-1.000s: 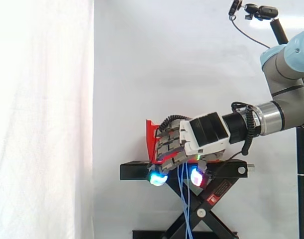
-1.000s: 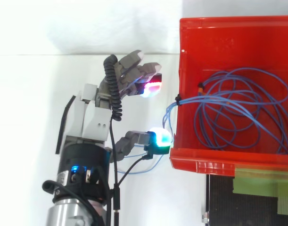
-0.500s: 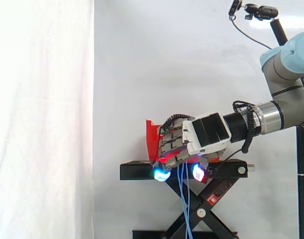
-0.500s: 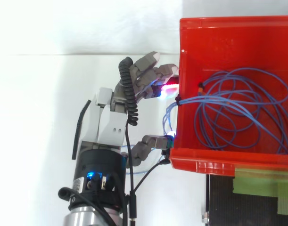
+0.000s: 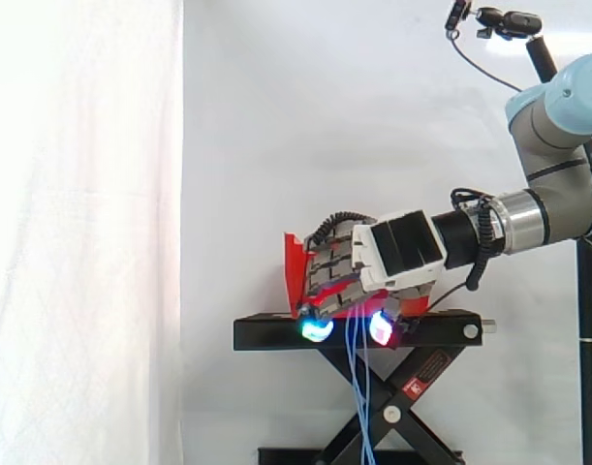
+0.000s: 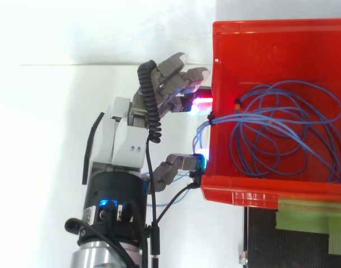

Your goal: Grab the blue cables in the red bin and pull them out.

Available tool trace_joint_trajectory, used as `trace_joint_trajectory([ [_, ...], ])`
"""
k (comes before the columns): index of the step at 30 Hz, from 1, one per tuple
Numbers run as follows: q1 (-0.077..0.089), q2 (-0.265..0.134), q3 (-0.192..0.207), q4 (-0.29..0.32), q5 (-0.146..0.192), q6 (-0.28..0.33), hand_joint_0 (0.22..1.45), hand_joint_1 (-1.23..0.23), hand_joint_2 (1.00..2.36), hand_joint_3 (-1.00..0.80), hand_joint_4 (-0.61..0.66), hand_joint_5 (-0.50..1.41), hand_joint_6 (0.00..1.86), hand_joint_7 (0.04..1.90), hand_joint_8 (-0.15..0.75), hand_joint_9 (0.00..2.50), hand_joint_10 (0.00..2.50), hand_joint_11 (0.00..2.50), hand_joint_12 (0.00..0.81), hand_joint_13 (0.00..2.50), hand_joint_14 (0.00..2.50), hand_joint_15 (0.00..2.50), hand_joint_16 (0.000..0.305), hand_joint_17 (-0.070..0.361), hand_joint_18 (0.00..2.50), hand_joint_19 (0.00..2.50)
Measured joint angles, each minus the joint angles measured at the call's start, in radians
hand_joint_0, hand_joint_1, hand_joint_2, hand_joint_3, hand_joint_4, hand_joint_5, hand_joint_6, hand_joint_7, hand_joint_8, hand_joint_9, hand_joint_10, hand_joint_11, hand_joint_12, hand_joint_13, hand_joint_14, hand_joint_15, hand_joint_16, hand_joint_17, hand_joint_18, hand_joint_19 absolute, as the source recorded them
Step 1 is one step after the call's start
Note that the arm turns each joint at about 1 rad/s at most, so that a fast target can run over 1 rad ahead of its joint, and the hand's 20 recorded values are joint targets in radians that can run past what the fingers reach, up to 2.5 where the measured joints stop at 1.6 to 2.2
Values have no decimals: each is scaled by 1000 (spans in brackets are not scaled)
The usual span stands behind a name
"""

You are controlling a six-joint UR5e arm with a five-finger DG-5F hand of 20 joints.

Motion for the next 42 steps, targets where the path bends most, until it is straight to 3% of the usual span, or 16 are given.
trace_joint_trajectory([
  [24,6,0,3,0,0,0,746,-1027,1000,-1000,54,739,0,793,264,651,17,569,392,610,13,332,55,125,451,377],
  [42,11,0,3,-21,2,1,729,-1000,1000,-1000,69,703,364,687,275,673,20,594,397,628,13,330,56,127,466,384],
])
